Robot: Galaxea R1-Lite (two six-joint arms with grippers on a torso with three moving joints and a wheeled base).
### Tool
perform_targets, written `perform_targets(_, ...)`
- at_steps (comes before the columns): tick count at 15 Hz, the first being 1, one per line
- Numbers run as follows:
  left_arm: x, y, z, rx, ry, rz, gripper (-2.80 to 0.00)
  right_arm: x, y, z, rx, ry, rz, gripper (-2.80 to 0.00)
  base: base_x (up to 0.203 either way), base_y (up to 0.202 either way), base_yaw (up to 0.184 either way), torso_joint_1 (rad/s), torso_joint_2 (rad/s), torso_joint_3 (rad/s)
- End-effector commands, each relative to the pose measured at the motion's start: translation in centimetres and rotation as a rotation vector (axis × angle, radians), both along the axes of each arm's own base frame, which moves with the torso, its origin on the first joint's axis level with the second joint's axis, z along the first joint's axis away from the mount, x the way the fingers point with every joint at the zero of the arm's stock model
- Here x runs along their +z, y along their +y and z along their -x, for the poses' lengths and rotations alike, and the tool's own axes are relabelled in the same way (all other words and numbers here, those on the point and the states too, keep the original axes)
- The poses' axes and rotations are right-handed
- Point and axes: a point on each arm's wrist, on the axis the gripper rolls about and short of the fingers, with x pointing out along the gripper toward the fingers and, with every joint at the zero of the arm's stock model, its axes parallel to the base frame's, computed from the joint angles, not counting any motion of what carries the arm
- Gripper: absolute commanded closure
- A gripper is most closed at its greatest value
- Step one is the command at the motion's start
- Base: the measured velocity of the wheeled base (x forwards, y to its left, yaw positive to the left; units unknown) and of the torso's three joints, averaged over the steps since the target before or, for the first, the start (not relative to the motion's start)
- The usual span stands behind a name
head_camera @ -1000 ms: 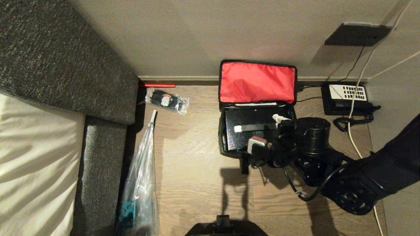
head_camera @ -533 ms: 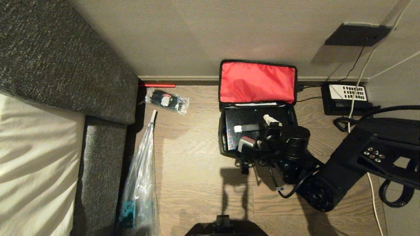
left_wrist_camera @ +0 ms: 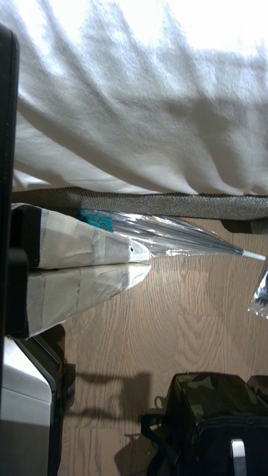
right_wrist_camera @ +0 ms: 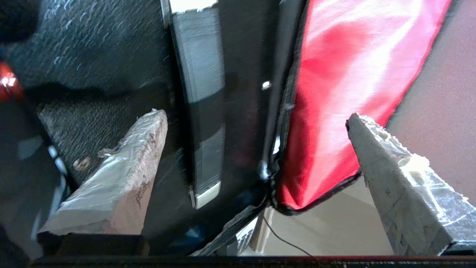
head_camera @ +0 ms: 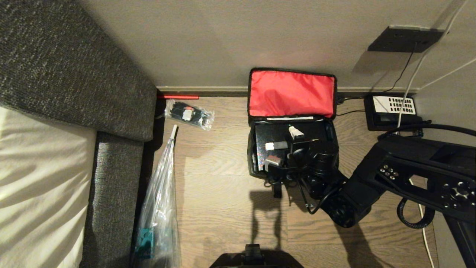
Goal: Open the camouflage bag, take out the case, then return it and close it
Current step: Grip the handle
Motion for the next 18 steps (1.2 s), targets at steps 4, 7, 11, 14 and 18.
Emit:
perform_targets(4, 0.0, 0.0, 0.0, 0.001, 0.000, 0.000, 0.00, -0.4, 0.3, -0.8, -0.015, -0.022, 0.017, -2.80, 0.000, 0.000, 0.000, 0.000, 0.00, 0.000)
perform_targets(7, 0.0, 0.0, 0.0, 0.001, 0.000, 0.000, 0.00, -0.7, 0.3, -1.1, -0.021, -0.022, 0.016, -2.80, 0.000, 0.000, 0.000, 0.000, 0.00, 0.000)
perform_targets(11, 0.0, 0.0, 0.0, 0.001, 0.000, 0.000, 0.00, -0.7, 0.2, -1.1, -0.045, -0.024, -0.010, -2.80, 0.000, 0.000, 0.000, 0.000, 0.00, 0.000)
perform_targets(14, 0.0, 0.0, 0.0, 0.001, 0.000, 0.000, 0.00, -0.8, 0.2, -1.3, -0.061, -0.025, -0.019, -2.80, 0.000, 0.000, 0.000, 0.000, 0.00, 0.000)
perform_targets(18, 0.0, 0.0, 0.0, 0.001, 0.000, 0.000, 0.00, -0.5, 0.2, -2.3, -0.070, -0.056, -0.069, -2.80, 0.000, 0.000, 0.000, 0.000, 0.00, 0.000)
